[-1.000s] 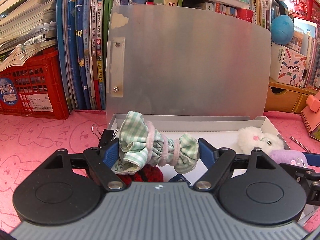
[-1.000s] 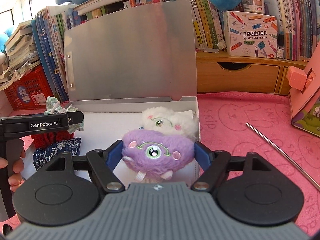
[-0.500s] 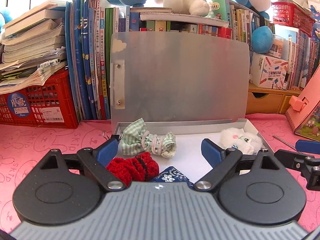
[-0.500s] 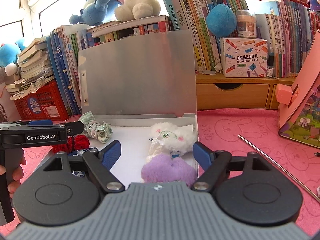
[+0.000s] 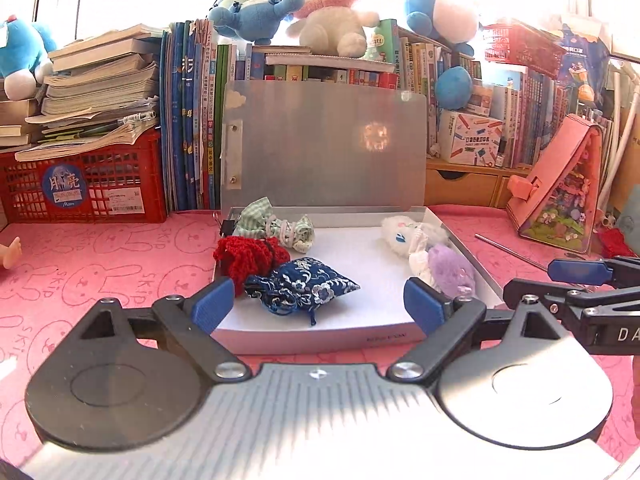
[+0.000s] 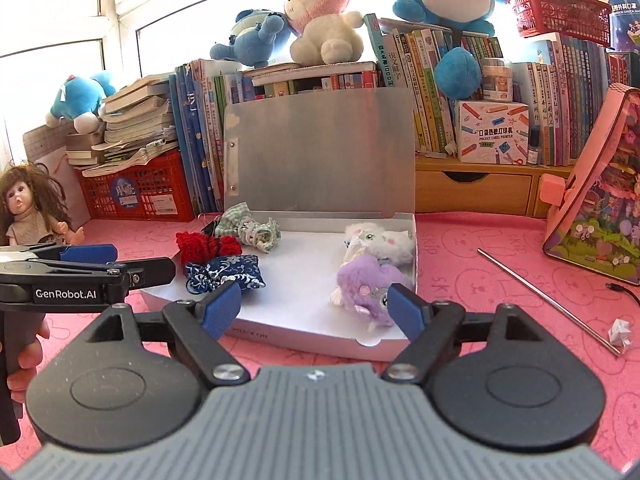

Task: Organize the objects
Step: 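Close the left gripper on the white folded paper while the right gripper moves to the pink crumpled paper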

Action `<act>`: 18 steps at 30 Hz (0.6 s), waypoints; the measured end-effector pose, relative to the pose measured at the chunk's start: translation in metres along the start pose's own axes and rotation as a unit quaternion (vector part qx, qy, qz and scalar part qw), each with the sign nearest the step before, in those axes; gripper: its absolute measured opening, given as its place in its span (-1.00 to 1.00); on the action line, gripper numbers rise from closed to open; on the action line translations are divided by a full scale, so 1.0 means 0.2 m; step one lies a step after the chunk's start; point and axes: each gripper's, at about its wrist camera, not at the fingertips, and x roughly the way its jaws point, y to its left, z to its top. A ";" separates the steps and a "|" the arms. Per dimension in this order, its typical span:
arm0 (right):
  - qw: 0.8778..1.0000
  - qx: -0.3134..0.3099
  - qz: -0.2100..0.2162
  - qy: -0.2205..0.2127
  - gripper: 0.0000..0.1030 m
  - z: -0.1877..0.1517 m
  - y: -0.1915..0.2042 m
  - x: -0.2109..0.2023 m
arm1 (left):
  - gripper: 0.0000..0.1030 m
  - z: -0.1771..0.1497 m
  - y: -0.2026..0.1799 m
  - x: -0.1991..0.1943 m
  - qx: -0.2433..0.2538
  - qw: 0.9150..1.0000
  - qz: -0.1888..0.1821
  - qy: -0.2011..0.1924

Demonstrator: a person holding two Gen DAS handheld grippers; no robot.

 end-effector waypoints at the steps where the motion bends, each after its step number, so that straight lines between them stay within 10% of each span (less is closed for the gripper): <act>1: 1.000 -0.002 0.003 0.000 0.70 -0.02 0.01 -0.03 | 0.83 -0.03 -0.01 -0.04 0.001 1.000 -0.004 -0.001; 18: 0.997 -0.045 0.045 0.039 0.73 -0.43 0.17 -0.30 | 0.87 -0.48 -0.01 -0.47 0.029 0.999 -0.021 0.011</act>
